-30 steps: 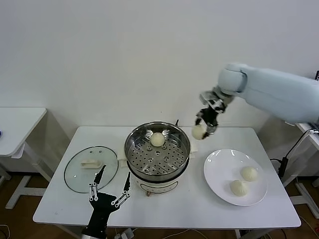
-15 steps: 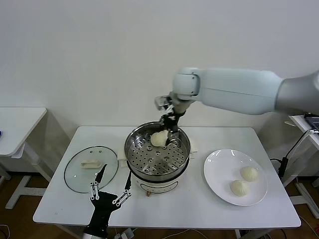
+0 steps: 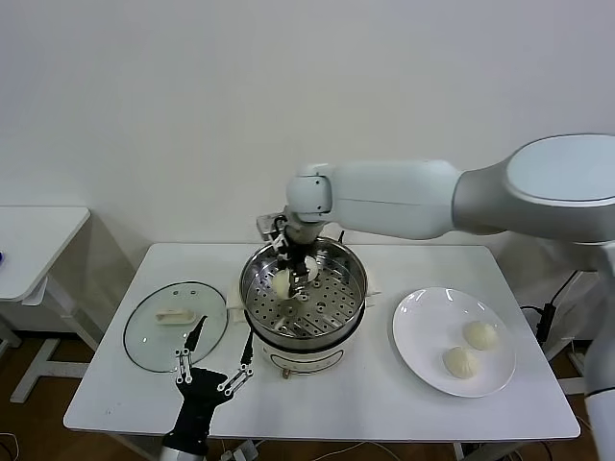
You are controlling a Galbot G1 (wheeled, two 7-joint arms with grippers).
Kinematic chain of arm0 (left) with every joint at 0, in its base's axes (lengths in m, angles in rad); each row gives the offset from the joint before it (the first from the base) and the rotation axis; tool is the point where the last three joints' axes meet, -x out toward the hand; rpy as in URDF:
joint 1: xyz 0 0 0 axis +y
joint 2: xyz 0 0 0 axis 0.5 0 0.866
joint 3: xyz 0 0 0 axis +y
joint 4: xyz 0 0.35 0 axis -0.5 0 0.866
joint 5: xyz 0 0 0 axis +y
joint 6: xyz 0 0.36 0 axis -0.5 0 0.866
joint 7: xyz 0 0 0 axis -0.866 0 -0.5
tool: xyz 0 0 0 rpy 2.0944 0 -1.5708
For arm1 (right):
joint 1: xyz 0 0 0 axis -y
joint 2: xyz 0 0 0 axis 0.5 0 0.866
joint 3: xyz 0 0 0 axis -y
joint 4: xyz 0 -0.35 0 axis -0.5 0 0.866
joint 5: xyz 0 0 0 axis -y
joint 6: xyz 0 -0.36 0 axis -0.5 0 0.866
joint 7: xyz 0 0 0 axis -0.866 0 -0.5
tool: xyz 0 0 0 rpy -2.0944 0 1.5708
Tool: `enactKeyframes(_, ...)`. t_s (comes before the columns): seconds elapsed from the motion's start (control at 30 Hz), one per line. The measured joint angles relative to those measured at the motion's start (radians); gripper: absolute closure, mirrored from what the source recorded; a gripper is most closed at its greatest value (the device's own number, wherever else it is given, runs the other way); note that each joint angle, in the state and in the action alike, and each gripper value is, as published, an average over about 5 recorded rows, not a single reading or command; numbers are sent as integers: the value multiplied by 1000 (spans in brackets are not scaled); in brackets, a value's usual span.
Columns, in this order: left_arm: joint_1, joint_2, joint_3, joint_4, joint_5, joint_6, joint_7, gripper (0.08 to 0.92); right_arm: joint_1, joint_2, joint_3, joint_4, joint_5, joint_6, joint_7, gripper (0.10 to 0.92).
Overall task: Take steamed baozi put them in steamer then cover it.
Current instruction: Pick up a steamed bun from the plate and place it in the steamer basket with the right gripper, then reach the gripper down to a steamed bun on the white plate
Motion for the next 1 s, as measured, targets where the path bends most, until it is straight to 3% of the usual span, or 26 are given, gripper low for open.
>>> enactKeyframes(0.13,1,0,-1,0,0,-2,0,177,-22,29,-5,-24,0,-5,7,357)
enactKeyframes(0.4,2,-1,-4,1,-1,-3,-2,177,-54,54,-6,-48,-12,-15,18,209)
enactKeyframes(0.73,6,-6,1,6,4,0,-3,177,-33,11,24,-10,-46,-19,4,203)
enactKeyframes(1.0,11,-3,6,-4,14,7,-3,177,42,-173,84,107,-138,23,-102,203)
